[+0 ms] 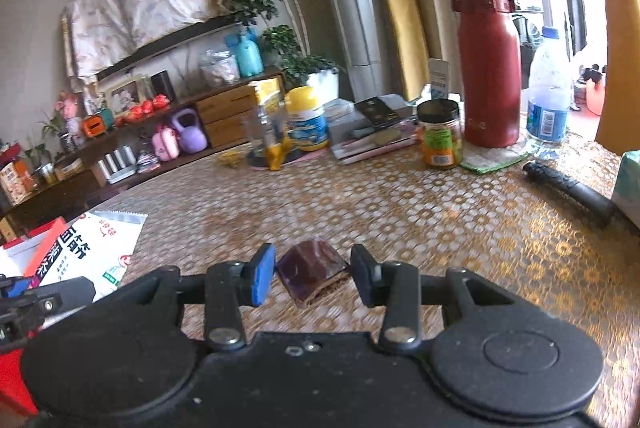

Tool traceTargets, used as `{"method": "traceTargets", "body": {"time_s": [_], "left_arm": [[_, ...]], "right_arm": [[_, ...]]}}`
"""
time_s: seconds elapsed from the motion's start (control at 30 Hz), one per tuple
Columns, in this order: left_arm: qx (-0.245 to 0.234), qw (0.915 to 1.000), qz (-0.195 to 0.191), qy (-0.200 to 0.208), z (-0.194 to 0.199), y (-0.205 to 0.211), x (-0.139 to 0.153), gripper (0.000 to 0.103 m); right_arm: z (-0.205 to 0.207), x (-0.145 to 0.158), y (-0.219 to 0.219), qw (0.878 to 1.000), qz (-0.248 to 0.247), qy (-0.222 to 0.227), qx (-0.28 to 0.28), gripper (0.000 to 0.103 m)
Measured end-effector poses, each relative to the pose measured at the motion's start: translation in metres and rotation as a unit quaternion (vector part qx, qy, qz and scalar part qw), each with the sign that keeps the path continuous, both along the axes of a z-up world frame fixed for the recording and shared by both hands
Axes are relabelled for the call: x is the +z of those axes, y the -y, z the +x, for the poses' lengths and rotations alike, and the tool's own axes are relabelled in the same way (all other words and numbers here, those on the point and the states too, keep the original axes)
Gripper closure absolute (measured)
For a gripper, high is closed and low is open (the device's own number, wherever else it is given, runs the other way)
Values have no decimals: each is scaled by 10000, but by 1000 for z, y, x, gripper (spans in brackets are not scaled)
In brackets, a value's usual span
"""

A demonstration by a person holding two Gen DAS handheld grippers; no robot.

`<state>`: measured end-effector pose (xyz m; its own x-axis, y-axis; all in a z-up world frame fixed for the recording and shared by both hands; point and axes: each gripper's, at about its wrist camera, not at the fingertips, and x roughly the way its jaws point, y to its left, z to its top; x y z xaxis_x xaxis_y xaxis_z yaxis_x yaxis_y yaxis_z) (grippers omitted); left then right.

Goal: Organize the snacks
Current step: 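Carry the white bag and chocolate over the box and open both grippers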

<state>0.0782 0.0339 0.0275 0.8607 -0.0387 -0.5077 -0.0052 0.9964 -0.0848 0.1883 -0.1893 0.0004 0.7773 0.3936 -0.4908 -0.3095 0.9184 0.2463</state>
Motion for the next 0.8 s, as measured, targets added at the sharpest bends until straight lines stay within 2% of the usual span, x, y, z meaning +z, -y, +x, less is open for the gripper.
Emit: {"method": "traceTargets", "body": {"time_s": [0.43, 0.8], "left_arm": [[811, 9958, -113, 421, -73, -52, 29, 74], [1769, 9831, -37, 475, -117, -114, 36, 74]], "right_arm": [[-61, 29, -48, 9966, 199, 257, 762, 62], [-86, 52, -122, 9827, 355, 474, 1756, 62]]}}
